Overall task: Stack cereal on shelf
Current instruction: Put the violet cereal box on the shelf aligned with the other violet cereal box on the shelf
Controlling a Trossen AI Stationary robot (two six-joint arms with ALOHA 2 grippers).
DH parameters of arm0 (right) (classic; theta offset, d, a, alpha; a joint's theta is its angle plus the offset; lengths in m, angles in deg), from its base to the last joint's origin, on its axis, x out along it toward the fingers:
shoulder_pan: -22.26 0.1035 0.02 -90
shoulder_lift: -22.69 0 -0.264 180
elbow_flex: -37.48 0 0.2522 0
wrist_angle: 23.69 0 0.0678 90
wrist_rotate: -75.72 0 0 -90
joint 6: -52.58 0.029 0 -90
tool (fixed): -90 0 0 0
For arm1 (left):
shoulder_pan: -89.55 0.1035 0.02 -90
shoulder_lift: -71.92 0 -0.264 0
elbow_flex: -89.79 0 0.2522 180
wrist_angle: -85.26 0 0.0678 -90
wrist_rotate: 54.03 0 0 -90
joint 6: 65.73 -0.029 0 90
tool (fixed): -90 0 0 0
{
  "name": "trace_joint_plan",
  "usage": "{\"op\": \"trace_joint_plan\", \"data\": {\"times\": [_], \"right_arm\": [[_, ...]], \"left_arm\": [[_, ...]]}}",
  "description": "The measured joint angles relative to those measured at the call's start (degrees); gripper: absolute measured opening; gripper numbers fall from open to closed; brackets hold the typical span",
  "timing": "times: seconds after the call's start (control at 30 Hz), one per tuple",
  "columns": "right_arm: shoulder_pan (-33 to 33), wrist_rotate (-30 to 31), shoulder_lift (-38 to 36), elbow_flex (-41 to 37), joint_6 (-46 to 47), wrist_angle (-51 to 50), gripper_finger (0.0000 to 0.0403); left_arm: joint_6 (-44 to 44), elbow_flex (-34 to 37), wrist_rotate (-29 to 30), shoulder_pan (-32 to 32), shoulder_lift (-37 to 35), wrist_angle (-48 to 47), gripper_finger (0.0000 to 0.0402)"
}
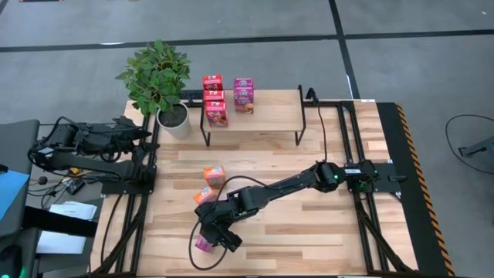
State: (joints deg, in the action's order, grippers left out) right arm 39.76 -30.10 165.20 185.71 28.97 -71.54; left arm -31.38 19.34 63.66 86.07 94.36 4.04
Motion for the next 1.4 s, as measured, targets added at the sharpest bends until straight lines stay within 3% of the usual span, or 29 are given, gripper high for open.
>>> {"op": "trace_joint_plan", "data": {"times": [0.5, 1.1, 1.4], "right_arm": [[-0.8, 0.8, 0.4, 0.0, -0.3, -3.1, 0.0319], [-0.8, 0.6, 0.3, 0.0, -0.8, -4.5, 0.0235], [-0.7, -0.9, -1.6, 0.0, 5.6, -5.9, 0.0218]], "left_arm": [[-0.7, 0.0, 0.6, 0.0, 0.0, 0.0, 0.0321], [-2.0, 0.0, 1.5, 0.0, 0.0, -0.2, 0.0321], [-2.0, 0.0, 1.5, 0.0, 0.0, -0.2, 0.0321]]}}
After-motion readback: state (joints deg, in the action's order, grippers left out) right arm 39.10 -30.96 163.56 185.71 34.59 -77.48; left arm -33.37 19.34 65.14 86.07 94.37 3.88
